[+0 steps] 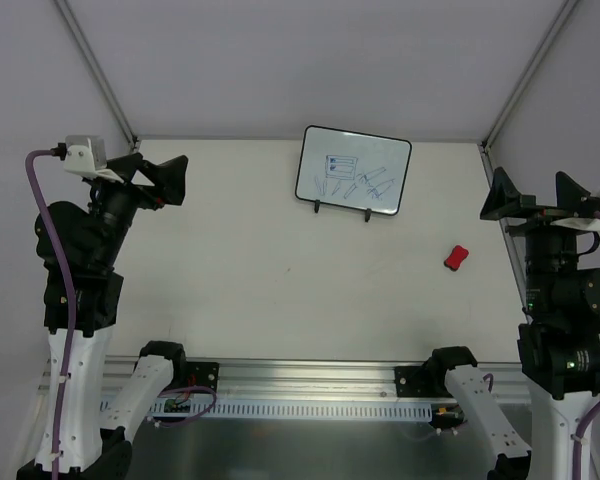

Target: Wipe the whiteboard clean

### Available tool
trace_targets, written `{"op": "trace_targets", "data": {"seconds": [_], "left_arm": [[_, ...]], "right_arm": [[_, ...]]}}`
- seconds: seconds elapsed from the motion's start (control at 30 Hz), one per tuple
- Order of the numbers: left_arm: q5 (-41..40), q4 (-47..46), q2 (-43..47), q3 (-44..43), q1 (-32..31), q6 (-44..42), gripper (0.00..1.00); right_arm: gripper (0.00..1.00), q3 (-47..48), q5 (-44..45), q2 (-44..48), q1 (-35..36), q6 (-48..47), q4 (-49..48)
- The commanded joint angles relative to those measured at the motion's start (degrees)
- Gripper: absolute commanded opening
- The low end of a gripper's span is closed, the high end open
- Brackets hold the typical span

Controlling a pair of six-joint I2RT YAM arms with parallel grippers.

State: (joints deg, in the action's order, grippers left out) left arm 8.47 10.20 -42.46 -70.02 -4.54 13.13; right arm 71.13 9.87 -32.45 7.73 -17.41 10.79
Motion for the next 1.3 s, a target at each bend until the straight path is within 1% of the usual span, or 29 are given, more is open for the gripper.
{"op": "trace_targets", "data": {"seconds": [0.0,0.07,0.13,0.17,0.23,0.27,0.33,0.37,0.4,0.47,0.6,0.73,0.77,0.8,0.83,0.87,0.93,0.97,1.0,1.07,1.13,1.27], "left_arm": [[0.5,-1.9,-0.3,-0.8,-0.3,0.7,0.99],[0.8,-1.8,-0.7,-0.3,-0.3,1.0,0.99],[1.2,-1.8,-1.2,-0.1,-0.3,1.7,0.99],[1.2,-1.7,-1.8,0.3,-0.3,3.0,0.99],[2.0,-1.7,-2.9,0.6,-0.3,4.5,0.99],[2.4,-1.7,-3.3,0.9,-0.3,5.0,0.99],[3.3,-1.4,-4.2,1.2,-0.3,6.7,0.99],[3.7,-1.2,-4.9,1.7,-0.3,8.0,0.99],[4.3,-1.1,-5.2,2.1,-0.3,9.1,0.99],[7.0,-1.1,-6.1,3.3,-0.3,11.8,0.99],[10.1,-0.8,-6.9,6.2,-0.3,13.4,0.99],[11.0,-0.4,-5.8,9.4,-0.3,14.2,0.99],[11.1,0.0,-5.2,10.5,-0.3,14.2,0.99],[11.1,0.2,-4.9,11.1,-0.3,14.1,0.99],[11.0,0.3,-4.6,11.7,-0.3,14.0,0.99],[10.6,0.5,-3.8,12.7,-0.3,14.5,0.99],[10.3,1.0,-3.0,13.8,-0.3,15.1,0.99],[10.5,1.0,-2.2,14.8,-0.3,15.3,0.99],[10.5,1.2,-1.8,15.3,-0.3,15.4,0.99],[10.7,1.4,-0.7,17.0,-0.3,15.5,0.99],[10.4,1.8,-0.1,18.0,-0.3,15.4,0.99],[10.5,2.3,0.3,19.0,-0.3,15.2,0.99]], "right_arm": [[0.99,0.4,1.8,-1.7,0.3,-0.5,-3.0],[0.99,-0.1,2.0,-2.6,0.3,0.9,-2.6],[0.99,0.3,-0.1,-3.9,0.3,3.2,-1.3],[0.99,0.7,-3.9,-5.7,0.3,3.7,-0.3],[0.99,0.9,-7.7,-7.5,0.3,5.4,0.0],[0.99,1.1,-11.6,-8.5,0.3,5.9,0.3],[0.99,2.5,-13.2,-12.6,0.3,7.9,1.6],[0.99,3.9,-14.7,-14.6,0.2,10.0,4.4],[0.99,5.1,-16.4,-18.4,0.3,10.5,5.5],[0.99,7.3,-22.2,-22.1,0.3,10.8,7.0],[0.99,8.4,-21.3,-30.1,0.2,13.4,6.7],[0.99,10.4,-27.6,-40.1,-1.0,11.2,5.7],[0.99,10.5,-29.5,-44.0,-2.4,11.3,4.6],[0.99,9.6,-34.4,-45.8,-3.4,11.8,1.1],[0.99,8.9,-37.3,-47.7,-4.4,15.6,-2.1],[0.99,8.2,-43.0,-51.8,-7.0,19.2,-8.3],[0.99,8.3,-48.9,-56.2,-10.3,26.5,-13.8],[0.99,9.0,-53.3,-58.6,-13.0,30.7,-16.3],[0.99,11.2,-54.8,-62.8,-14.0,31.1,-16.4],[0.99,13.0,-56.3,-66.5,-15.9,29.1,-16.6],[0.99,15.4,-56.3,-71.5,-16.5,27.9,-16.6],[0.98,18.1,-55.3,-77.9,-16.8,22.7,-16.4]]}}
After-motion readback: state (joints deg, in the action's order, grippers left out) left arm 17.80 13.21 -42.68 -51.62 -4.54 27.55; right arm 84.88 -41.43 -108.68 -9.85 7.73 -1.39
